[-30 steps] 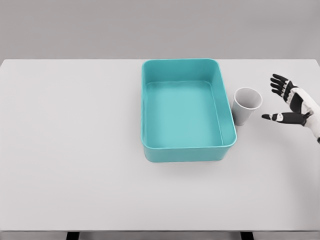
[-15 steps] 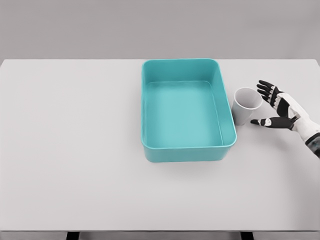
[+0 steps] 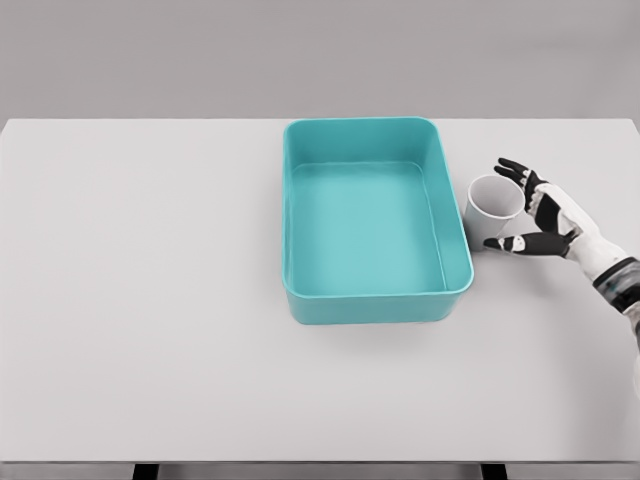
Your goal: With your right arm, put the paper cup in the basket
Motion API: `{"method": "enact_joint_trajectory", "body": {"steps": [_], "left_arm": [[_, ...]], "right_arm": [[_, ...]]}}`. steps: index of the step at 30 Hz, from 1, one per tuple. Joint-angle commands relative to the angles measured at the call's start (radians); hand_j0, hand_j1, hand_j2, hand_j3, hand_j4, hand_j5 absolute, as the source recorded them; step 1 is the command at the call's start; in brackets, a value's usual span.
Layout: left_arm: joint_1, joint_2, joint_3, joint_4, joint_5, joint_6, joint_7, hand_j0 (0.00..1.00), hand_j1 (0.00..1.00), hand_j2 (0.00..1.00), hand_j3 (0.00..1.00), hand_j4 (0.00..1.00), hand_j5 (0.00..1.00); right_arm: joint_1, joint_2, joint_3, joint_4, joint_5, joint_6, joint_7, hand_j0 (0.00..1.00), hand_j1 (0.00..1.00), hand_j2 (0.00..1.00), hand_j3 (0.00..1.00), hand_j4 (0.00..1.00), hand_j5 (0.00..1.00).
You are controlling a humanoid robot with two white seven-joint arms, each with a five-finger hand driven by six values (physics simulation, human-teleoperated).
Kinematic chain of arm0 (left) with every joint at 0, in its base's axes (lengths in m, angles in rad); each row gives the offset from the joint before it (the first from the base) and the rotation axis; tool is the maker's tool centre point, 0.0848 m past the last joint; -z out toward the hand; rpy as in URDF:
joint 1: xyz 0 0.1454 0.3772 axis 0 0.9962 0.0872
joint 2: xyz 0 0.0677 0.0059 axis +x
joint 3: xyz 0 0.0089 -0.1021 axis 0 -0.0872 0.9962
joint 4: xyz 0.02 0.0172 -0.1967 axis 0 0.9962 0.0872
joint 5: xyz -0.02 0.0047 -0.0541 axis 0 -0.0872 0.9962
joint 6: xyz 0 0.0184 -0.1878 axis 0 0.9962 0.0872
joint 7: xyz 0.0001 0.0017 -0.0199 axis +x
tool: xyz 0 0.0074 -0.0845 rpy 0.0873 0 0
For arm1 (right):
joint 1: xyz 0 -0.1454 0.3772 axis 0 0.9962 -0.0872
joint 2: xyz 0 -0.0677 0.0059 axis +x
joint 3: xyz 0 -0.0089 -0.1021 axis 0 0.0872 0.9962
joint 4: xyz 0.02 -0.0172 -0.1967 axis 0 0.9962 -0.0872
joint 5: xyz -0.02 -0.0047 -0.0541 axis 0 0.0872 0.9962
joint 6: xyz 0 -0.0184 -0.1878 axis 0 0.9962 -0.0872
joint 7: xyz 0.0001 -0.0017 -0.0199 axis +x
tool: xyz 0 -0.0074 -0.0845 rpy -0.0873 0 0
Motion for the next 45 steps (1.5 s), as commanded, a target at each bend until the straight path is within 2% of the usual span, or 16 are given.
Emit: {"method": "enact_joint_trajectory", "body": {"steps": [1,19,20,23,24,26,30,37,45], "left_arm": [[0.000,0.000,0.000,0.000,0.000,0.000,0.000,1.00,1.00,1.00,1.00,1.00,1.00],[0.000,0.000,-0.001,0.000,0.000,0.000,0.000,1.00,1.00,1.00,1.00,1.00,1.00],[0.000,0.000,0.000,0.000,0.000,0.000,0.000,1.00,1.00,1.00,1.00,1.00,1.00],[0.000,0.000,0.000,-0.001,0.000,0.000,0.000,1.00,1.00,1.00,1.00,1.00,1.00],[0.000,0.000,0.000,0.000,0.000,0.000,0.000,1.00,1.00,1.00,1.00,1.00,1.00],[0.000,0.000,0.000,0.000,0.000,0.000,0.000,1.00,1.00,1.00,1.00,1.00,1.00],[0.000,0.000,0.000,0.000,0.000,0.000,0.000,1.00,1.00,1.00,1.00,1.00,1.00],[0.000,0.000,-0.001,-0.001,0.000,0.000,0.000,1.00,1.00,1.00,1.00,1.00,1.00],[0.000,0.000,0.000,0.000,0.000,0.000,0.000,1.00,1.00,1.00,1.00,1.00,1.00]], "right_arm": [[0.000,0.003,0.005,-0.004,-0.006,0.000,0.000,1.00,1.00,1.00,1.00,1.00,1.00],[0.000,0.007,0.025,-0.004,-0.006,0.002,0.000,0.99,0.99,0.99,0.99,0.99,0.99],[0.000,0.007,0.025,-0.004,-0.006,0.002,0.000,0.94,0.94,0.94,0.94,0.94,0.94],[0.000,0.006,0.028,-0.006,-0.006,0.002,0.000,0.89,0.89,0.89,0.89,0.89,0.89],[0.000,0.007,0.030,-0.006,-0.006,0.002,0.000,0.83,0.83,0.83,0.83,0.83,0.83],[0.000,0.007,0.031,-0.006,-0.006,0.002,0.000,0.80,0.80,0.80,0.80,0.80,0.80],[0.000,0.004,0.031,-0.006,-0.004,0.003,0.000,0.64,0.64,0.64,0.64,0.64,0.64],[0.002,0.003,0.026,-0.007,-0.004,0.002,0.000,0.57,0.57,0.57,0.57,0.57,0.57],[0.005,-0.008,0.016,-0.053,-0.006,0.005,0.000,0.55,0.55,0.55,0.55,0.55,0.55]]}}
